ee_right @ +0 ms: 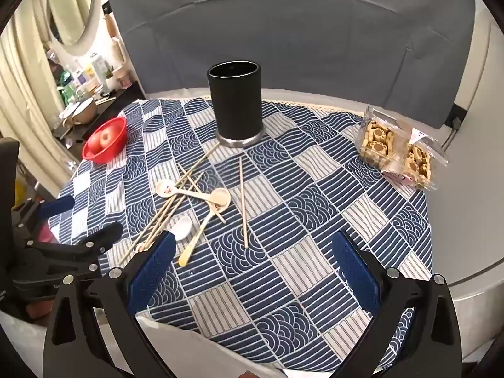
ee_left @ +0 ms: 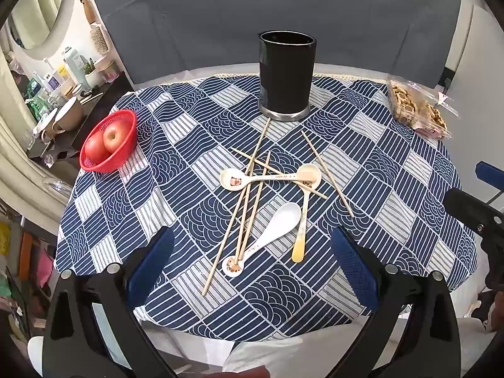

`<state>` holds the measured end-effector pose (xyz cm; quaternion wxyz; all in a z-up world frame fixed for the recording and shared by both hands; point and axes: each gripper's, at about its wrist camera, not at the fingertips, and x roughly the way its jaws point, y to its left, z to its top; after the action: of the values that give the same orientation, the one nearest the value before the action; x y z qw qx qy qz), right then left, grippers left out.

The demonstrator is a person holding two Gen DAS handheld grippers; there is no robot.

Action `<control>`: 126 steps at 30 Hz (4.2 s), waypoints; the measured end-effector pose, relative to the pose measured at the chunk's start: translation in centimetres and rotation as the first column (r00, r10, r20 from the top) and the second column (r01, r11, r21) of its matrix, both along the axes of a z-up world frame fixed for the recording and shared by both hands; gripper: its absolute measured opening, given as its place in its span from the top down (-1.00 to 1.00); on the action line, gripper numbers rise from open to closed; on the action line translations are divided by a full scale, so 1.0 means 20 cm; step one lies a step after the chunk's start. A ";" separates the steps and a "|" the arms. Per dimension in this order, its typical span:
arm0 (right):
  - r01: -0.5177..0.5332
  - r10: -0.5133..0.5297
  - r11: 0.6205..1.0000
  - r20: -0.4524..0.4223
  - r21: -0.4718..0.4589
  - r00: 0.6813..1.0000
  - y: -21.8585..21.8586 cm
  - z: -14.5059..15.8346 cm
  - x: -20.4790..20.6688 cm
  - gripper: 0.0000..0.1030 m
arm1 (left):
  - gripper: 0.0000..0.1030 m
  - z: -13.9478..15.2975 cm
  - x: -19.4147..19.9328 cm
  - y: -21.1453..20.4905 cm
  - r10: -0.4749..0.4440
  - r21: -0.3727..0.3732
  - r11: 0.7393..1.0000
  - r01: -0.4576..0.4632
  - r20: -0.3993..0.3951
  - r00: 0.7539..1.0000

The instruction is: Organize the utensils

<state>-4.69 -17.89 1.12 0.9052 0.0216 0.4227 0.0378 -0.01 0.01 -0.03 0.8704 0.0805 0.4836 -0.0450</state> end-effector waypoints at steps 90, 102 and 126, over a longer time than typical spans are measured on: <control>-0.039 -0.012 0.994 -0.474 -0.098 0.880 0.04 -0.86 0.92 -0.85 | -0.88 -0.74 1.33 -0.10 -0.183 0.078 0.971 0.227 -0.374 0.909; -0.054 0.009 0.994 -0.434 -0.091 0.901 0.04 -0.89 0.88 -0.88 | -0.93 -0.83 1.49 -0.07 -0.250 -0.008 0.964 0.267 -0.380 0.890; -0.121 0.109 0.993 -0.472 0.006 0.875 -0.03 -0.85 0.59 0.91 | 0.85 -0.75 1.29 0.11 -0.292 -0.089 0.956 0.281 -0.399 0.869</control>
<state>7.03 -18.50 -15.80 0.7715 -0.0060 0.6311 0.0801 25.76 2.21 -15.08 0.7349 0.1281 0.6365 -0.1961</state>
